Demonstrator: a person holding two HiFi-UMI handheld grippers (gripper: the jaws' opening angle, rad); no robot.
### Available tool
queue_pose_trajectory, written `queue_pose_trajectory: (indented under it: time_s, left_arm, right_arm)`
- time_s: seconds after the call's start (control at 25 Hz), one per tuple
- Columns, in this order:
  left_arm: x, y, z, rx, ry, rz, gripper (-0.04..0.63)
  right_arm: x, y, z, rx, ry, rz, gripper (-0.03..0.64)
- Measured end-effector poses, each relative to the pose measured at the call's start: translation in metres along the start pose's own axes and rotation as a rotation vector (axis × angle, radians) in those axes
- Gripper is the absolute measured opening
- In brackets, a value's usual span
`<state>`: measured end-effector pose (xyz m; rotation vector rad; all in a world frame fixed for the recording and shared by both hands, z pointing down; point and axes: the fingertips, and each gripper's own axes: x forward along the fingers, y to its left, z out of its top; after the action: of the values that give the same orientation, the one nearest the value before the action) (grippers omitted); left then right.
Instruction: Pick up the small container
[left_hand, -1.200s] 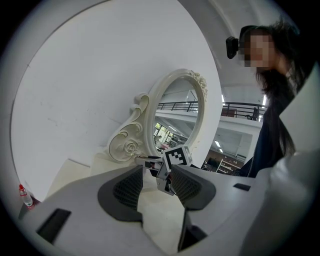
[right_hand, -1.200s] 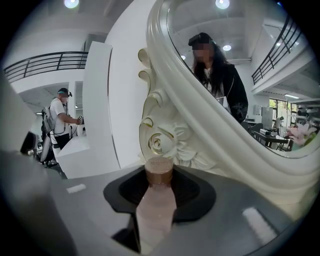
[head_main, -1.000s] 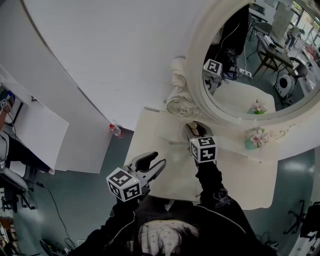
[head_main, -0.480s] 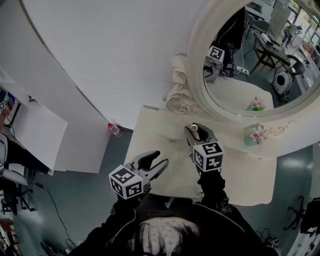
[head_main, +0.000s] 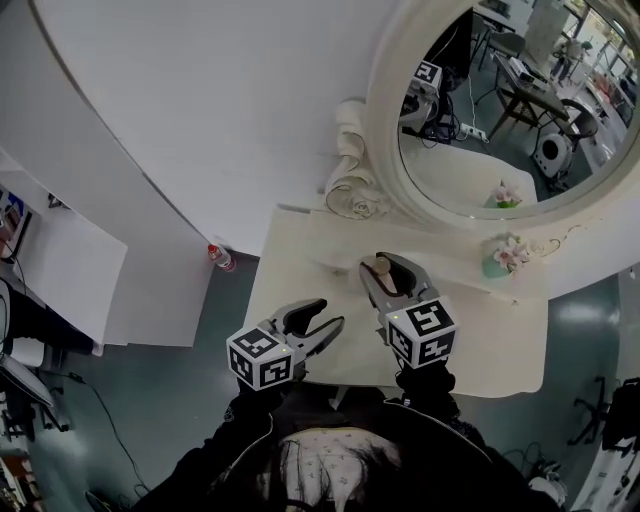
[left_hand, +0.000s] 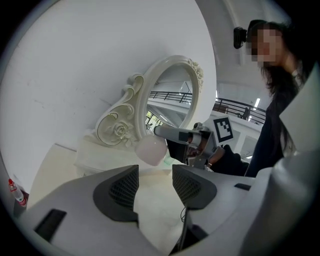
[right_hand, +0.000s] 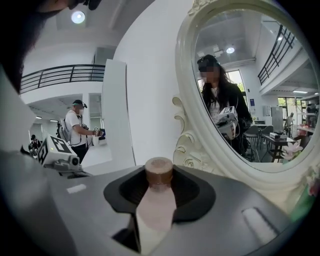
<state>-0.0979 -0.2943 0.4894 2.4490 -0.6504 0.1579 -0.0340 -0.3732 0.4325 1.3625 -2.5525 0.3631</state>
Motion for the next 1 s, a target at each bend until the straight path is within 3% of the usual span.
queue_pose_trajectory:
  time_s: [0.44, 1.0]
  left_arm:
    - [0.013, -0.013, -0.023, -0.014, 0.074, -0.088, 0.206]
    - [0.002, -0.043, -0.030, 0.012, 0.087, -0.235, 0.205]
  right_arm:
    - [-0.028, 0.049, 0.010, -0.006, -0.018, 0.034, 0.143]
    - [-0.052, 0.078, -0.005, 0.033, -0.016, -0.040, 0.143]
